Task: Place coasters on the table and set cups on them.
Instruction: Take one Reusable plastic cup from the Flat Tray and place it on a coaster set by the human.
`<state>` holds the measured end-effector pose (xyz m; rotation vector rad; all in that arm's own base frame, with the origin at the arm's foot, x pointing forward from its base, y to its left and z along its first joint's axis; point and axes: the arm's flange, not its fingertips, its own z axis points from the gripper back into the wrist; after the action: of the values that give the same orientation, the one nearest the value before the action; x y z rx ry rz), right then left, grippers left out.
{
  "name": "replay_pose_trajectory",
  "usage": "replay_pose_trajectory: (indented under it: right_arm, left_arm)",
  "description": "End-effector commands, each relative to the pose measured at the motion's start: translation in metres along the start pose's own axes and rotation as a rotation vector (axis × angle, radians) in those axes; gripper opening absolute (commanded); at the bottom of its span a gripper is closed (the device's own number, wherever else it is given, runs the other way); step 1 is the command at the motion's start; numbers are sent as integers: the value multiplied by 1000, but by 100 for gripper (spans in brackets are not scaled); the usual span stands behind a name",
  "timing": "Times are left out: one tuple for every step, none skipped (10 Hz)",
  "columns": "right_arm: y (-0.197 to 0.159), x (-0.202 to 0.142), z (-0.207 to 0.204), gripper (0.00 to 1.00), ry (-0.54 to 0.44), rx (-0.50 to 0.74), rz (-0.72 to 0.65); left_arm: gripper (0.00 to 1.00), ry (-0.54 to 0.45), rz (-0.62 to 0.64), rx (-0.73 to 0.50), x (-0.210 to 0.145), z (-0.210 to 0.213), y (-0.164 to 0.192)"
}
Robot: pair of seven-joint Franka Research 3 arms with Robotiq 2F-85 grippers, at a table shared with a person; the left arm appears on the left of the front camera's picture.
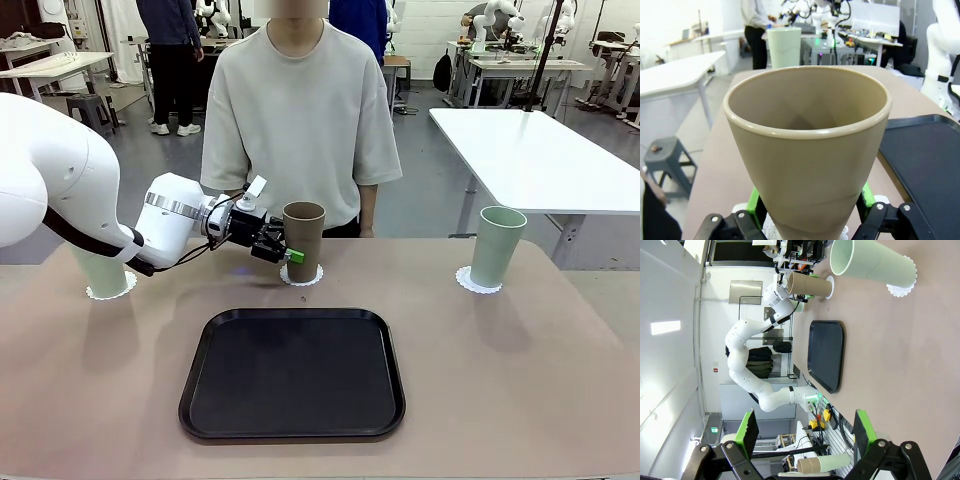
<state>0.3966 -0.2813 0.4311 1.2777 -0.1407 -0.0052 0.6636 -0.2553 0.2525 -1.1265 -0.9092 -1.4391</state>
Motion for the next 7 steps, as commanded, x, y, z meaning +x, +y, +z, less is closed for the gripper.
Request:
replay_pose_trajectory:
  right_arm:
    - [0,1,-1,100,-7,-2,4]
    - [0,1,-1,100,-7,-2,4]
    - [0,1,-1,100,-7,-2,4]
    - [0,1,-1,100,-7,-2,4]
    - [0,1,-1,100,-7,-2,4]
    - [0,1,-1,100,-7,-2,4]
    - [0,1,-1,100,-7,-2,4]
  left_arm:
    - [100,24,-4,-5,3,0,7]
    - [100,26,-1,-6,3,0,6]
    - [100,34,-3,-9,3,1,6]
    - [100,50,0,-4,4,3,7]
    - [100,73,5,-1,4,4,5]
    - [100,89,6,-2,5,6,6]
    - [100,93,2,3,7,10,6]
